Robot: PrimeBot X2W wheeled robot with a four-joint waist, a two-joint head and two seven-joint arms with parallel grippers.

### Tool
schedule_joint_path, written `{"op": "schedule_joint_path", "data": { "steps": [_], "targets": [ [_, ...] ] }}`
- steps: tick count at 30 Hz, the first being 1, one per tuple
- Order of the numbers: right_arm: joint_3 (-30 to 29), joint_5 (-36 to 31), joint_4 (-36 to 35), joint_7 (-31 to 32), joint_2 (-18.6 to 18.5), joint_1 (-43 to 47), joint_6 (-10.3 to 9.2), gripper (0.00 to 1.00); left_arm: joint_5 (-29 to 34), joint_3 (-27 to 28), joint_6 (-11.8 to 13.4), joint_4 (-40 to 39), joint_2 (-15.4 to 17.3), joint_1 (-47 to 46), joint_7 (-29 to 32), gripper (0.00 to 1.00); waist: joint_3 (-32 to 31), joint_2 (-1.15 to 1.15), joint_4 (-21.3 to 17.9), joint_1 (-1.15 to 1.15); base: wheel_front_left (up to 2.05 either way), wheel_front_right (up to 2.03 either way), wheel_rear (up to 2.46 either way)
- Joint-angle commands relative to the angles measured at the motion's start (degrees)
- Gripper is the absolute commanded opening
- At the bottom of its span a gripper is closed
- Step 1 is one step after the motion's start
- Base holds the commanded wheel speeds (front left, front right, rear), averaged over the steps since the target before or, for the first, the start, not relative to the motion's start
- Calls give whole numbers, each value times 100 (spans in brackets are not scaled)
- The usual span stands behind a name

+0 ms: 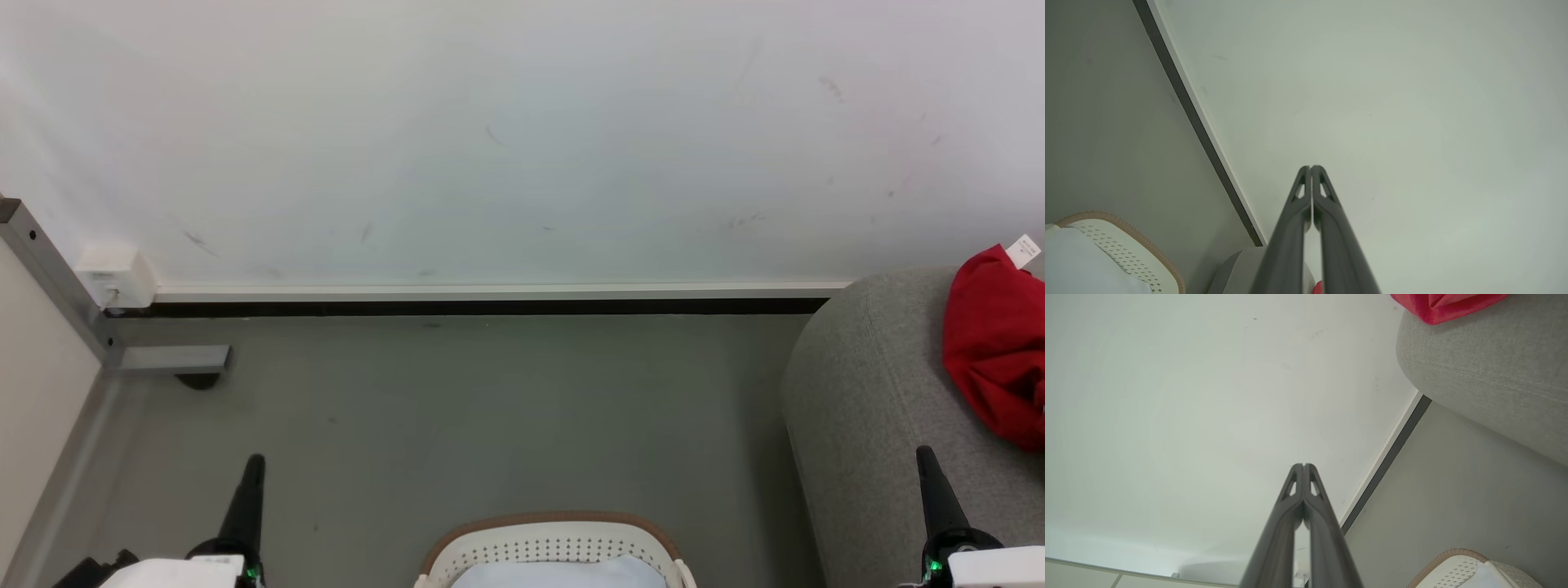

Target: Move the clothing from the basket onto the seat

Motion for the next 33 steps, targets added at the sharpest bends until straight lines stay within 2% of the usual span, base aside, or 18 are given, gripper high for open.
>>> {"op": "schedule_joint_path", "data": {
  "steps": [1, 33],
  "targets": [
    [-33, 129, -59, 34, -35, -116, -10, 0, -94, 35, -39, -21, 9, -95, 48, 0, 1, 0, 0, -1, 0, 0, 0],
    [-243, 1298, -60, 380, -5, -180, -14, 0, -1286, 121, -55, 33, -33, -230, 377, 0, 58, 0, -5, -1, 0, 0, 0]
  ]
}}
